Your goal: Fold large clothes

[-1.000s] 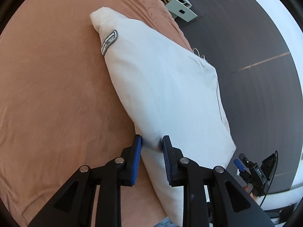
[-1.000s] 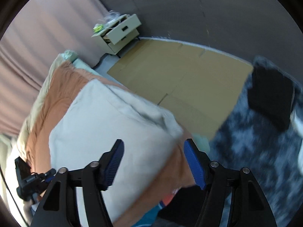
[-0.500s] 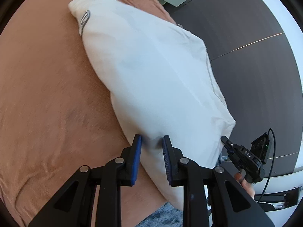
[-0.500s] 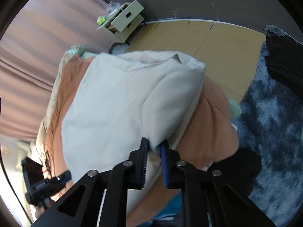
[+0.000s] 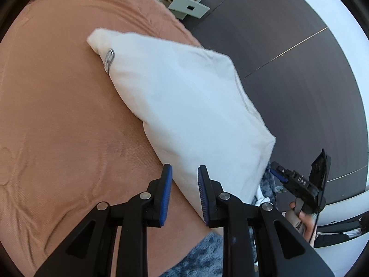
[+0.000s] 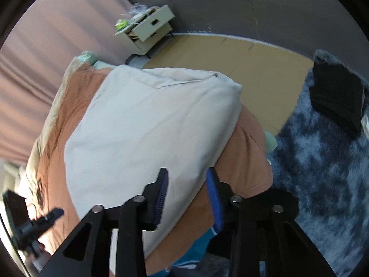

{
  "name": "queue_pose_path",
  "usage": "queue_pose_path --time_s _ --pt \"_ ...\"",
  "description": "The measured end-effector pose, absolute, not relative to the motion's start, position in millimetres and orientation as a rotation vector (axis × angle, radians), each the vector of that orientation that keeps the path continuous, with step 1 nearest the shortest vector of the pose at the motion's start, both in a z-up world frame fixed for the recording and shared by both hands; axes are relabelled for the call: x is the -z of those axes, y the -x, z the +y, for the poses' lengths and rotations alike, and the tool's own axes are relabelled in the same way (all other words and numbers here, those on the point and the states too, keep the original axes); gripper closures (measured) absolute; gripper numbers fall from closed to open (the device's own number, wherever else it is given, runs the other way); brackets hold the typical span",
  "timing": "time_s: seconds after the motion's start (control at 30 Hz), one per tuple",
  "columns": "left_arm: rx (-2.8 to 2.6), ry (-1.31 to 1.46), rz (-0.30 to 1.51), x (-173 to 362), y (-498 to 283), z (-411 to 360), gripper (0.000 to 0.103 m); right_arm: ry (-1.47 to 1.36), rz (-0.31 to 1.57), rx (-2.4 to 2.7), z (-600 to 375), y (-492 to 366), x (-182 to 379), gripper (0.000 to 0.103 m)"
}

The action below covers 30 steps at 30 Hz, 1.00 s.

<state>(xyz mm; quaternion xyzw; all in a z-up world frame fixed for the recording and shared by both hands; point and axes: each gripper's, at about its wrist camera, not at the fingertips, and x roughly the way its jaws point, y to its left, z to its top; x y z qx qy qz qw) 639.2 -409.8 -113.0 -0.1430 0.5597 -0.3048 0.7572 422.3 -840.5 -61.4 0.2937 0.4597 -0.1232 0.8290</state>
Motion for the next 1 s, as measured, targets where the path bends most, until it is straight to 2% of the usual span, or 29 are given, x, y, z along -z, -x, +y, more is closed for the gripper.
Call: queue_pose_path --time_s 0.03,0.13,0.17,0.2,0.23,0.27,0.3,0.4,0.47,1.0 --pt "0.663 0.31 1.21 107 -636 -407 0.079 -0.613 0.967 0.258 -836 -418 56 0.056" --pt "0.652 0.281 1.161 85 -624 -398 0.079 -0.577 0.943 0.255 -821 -405 36 0.05" --pt "0.653 0.273 1.145 78 -620 -394 0.071 -0.561 0.936 0.259 -815 -400 30 0.047" --pt "0.653 0.269 1.131 73 -616 -392 0.054 -0.546 0.93 0.261 -809 -396 24 0.045" --pt "0.654 0.268 1.108 65 -610 -387 0.043 -0.533 0.924 0.261 -803 -391 18 0.041" --pt "0.656 0.264 1.078 57 -603 -382 0.019 -0.518 0.915 0.257 -796 -385 10 0.039" --pt "0.654 0.255 1.05 49 -596 -373 0.005 -0.505 0.908 0.255 -790 -380 4 0.033" --pt "0.625 0.222 0.993 29 -576 -356 0.005 -0.476 0.889 0.255 -773 -366 -13 0.008" --pt "0.615 0.206 0.981 21 -565 -347 0.004 -0.457 0.879 0.255 -761 -355 -25 0.001" --pt "0.562 0.11 0.8 -25 -447 -253 0.004 -0.309 0.792 0.218 -672 -267 -74 0.0"
